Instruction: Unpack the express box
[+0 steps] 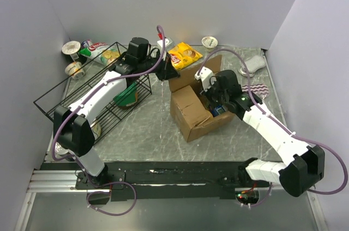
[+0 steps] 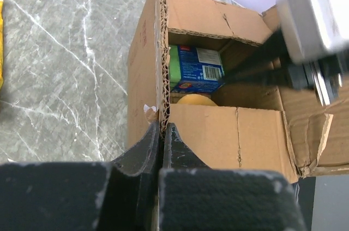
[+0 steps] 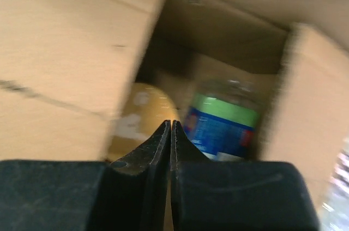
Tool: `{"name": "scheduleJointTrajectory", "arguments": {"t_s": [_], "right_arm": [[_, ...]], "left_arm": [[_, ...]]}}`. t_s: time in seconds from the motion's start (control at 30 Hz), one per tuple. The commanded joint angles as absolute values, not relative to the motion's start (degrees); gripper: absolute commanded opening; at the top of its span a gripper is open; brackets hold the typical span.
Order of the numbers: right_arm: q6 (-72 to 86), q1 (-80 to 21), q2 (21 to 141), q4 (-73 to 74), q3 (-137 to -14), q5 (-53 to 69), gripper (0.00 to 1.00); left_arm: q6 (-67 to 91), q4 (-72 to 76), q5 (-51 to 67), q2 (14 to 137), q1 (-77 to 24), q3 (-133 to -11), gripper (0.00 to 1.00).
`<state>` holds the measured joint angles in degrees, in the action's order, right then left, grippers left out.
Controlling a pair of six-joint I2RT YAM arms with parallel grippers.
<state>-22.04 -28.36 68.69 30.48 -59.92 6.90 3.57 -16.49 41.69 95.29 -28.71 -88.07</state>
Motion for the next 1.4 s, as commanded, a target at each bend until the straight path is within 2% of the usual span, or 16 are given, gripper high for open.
{"name": "scheduleJointTrajectory", "arguments": {"t_s": [0.0,0.2,0.27,0.43,0.5,0.6,0.7,0.87,1.07,1.17,1.2,1.27,1.3,1.37], "right_arm": [[-25.5,-23.4,66.4,25.9,-62.4,-4.2,0.09],[-25.9,-15.5,68.9,26.9,-66.7,-1.1,0.08],[-27.9,-15.1,69.3,28.1,-65.6,3.9,0.15],[-27.8,-15.3,70.1,29.4,-63.2,6.3,0.32],[-28.9,-15.4,70.6,29.8,-62.6,8.2,0.32],[-32.7,-15.6,72.7,32.7,-62.0,14.1,0.38],[-35.3,-15.6,75.9,34.3,-60.5,16.3,0.51],[-41.4,-15.8,82.4,34.7,-58.1,13.6,0.56],[-44.7,-16.3,89.6,35.1,-59.5,8.6,0.67],[-44.9,-16.3,92.4,36.5,-61.1,8.5,0.42],[-44.7,-16.3,92.1,36.4,-61.3,8.7,0.28],[-43.9,-16.3,90.7,35.8,-62.2,10.4,0.16],[-43.4,-16.4,88.4,35.8,-62.8,11.3,0.03],[-41.0,-16.3,85.0,34.8,-64.9,16.0,0.0]], "left_arm": [[0.8,-15.5,46.3,91.8,-28.7,-88.2,0.01],[-3.2,-15.8,48.1,92.3,-28.7,-89.4,0.01],[-3.5,-14.9,49.1,92.1,-28.6,-89.3,0.01],[-5.0,-15.4,50.4,92.2,-28.6,-89.7,0.01],[-5.1,-15.1,50.4,91.8,-28.6,-89.4,0.01],[-5.0,-14.4,50.7,91.7,-28.6,-89.0,0.01],[-5.2,-14.4,51.1,91.9,-28.6,-89.2,0.01],[-5.4,-14.5,51.4,92.3,-28.5,-90.0,0.01],[-6.9,-15.6,50.6,92.3,-28.4,-90.5,0.01],[-7.1,-15.7,50.1,92.1,-28.1,-90.6,0.01],[-7.4,-15.8,50.0,92.1,-28.1,-90.7,0.01],[-7.6,-16.1,49.5,92.0,-28.0,-90.9,0.01],[-7.7,-16.1,49.3,92.0,-27.9,-90.9,0.01],[-7.8,-16.2,49.0,92.1,-27.8,-91.0,0.01]]}}
